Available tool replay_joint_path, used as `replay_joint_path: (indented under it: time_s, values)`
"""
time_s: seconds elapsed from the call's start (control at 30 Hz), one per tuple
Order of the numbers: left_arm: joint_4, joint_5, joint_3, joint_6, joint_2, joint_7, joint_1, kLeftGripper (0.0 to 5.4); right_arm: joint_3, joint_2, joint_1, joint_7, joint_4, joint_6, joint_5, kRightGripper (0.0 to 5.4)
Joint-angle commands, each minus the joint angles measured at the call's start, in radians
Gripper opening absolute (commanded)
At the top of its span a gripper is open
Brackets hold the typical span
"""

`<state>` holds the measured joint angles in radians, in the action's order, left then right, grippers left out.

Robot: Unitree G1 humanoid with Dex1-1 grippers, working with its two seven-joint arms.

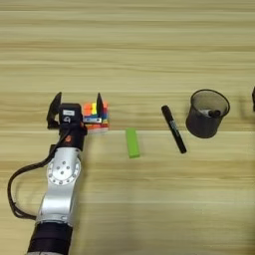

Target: Move the objects on the table

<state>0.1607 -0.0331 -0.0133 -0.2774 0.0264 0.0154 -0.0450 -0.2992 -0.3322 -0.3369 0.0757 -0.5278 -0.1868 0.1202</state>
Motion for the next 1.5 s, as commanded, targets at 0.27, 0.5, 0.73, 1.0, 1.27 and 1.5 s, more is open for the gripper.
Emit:
replay_joint_path:
  time_s: [0.27, 0.5, 0.73, 1.0, 1.27, 1.5]
  values:
    - [-0.021, -0.039, 0.070, 0.019, -0.027, -0.021, 0.013, 5.40, 0.012, -0.002, -0.017, 0.010, -0.017, -0.011, 0.000, 5.39]
    - [-0.012, -0.048, 0.052, 0.023, -0.022, -0.001, 0.009, 5.40, 0.015, -0.003, -0.019, 0.009, -0.023, -0.015, 0.001, 5.39]
    - [0.004, -0.060, 0.040, 0.046, -0.017, 0.030, 0.003, 5.40, 0.016, -0.003, -0.022, 0.010, -0.028, -0.017, 0.001, 5.39]
    - [0.016, -0.024, 0.022, 0.066, -0.023, 0.025, -0.001, 5.40, 0.017, -0.002, -0.021, 0.010, -0.026, -0.017, 0.002, 5.39]
    - [0.016, -0.029, 0.022, 0.080, -0.023, 0.020, 0.001, 5.40, 0.018, -0.002, -0.017, 0.010, -0.018, -0.015, 0.002, 5.39]
    - [0.012, -0.026, 0.024, 0.086, -0.025, 0.015, 0.003, 5.40, 0.018, -0.002, -0.016, 0.011, -0.016, -0.015, 0.003, 5.39]
